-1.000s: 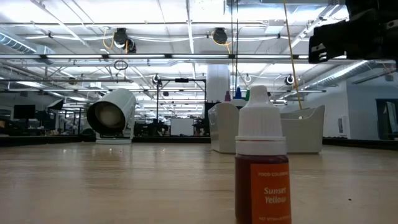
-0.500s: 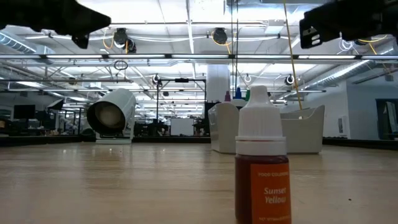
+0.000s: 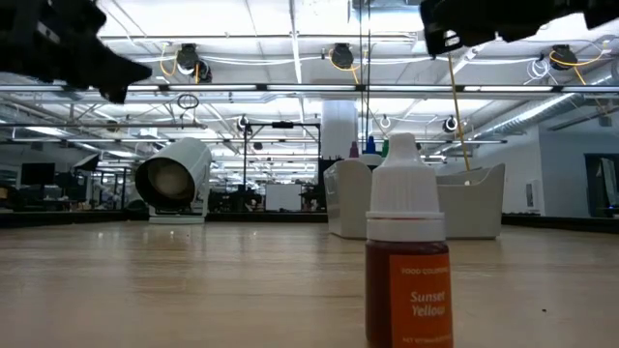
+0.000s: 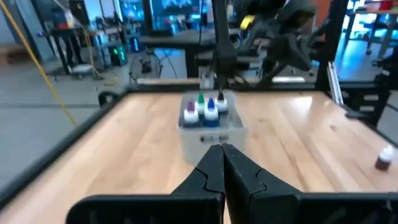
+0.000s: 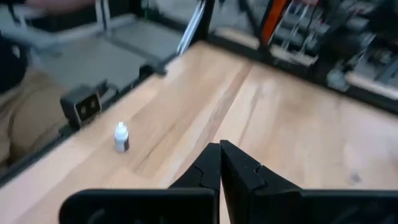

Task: Pick & Place food coloring
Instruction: Put the small yellow food coloring bottle into the gray bin

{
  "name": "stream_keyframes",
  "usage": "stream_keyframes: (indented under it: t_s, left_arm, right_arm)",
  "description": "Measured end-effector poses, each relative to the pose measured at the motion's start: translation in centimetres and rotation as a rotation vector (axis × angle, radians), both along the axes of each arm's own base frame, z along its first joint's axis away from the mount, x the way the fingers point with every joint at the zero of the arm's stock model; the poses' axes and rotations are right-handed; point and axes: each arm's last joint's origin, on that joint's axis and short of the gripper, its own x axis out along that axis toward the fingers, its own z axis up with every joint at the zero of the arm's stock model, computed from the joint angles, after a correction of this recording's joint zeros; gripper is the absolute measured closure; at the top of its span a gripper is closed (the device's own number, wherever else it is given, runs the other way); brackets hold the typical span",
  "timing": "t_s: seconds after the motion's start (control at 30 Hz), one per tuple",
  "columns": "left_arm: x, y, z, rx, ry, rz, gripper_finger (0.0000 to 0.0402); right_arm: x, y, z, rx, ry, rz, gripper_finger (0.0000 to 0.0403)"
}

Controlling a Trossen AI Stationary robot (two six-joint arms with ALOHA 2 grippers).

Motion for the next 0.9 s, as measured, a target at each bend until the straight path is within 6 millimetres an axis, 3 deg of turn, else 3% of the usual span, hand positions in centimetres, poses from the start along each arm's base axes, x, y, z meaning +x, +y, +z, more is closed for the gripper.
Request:
stream_keyframes:
  t_s: [0.3, 0.57, 0.73, 0.9]
  left_arm:
    - [0.7, 0.8, -4.8, -0.088, -0.015, -0.026, 0.04]
    - [0.7, 1.1, -4.4, -0.073, -0.053, 0.029, 0.0398]
    - [0.7, 1.4, -4.7, -0.049, -0.02, 0.147, 0.0388]
    - [0.7, 1.3, -5.2, -0.098, 0.023, 0.125, 0.0367]
  right_arm:
    - [5.3, 3.7, 1.2, -0.034, 0.277, -0.003, 0.0403]
    - [8.0, 8.8, 2.3, -0.082, 0.359, 0.074, 0.0403]
    - [9.9, 11.6, 0.8, -0.031, 0.439, 0.055, 0.0402]
    - [11.2, 13.3, -1.2, -0.024, 0.479, 0.05, 0.0375]
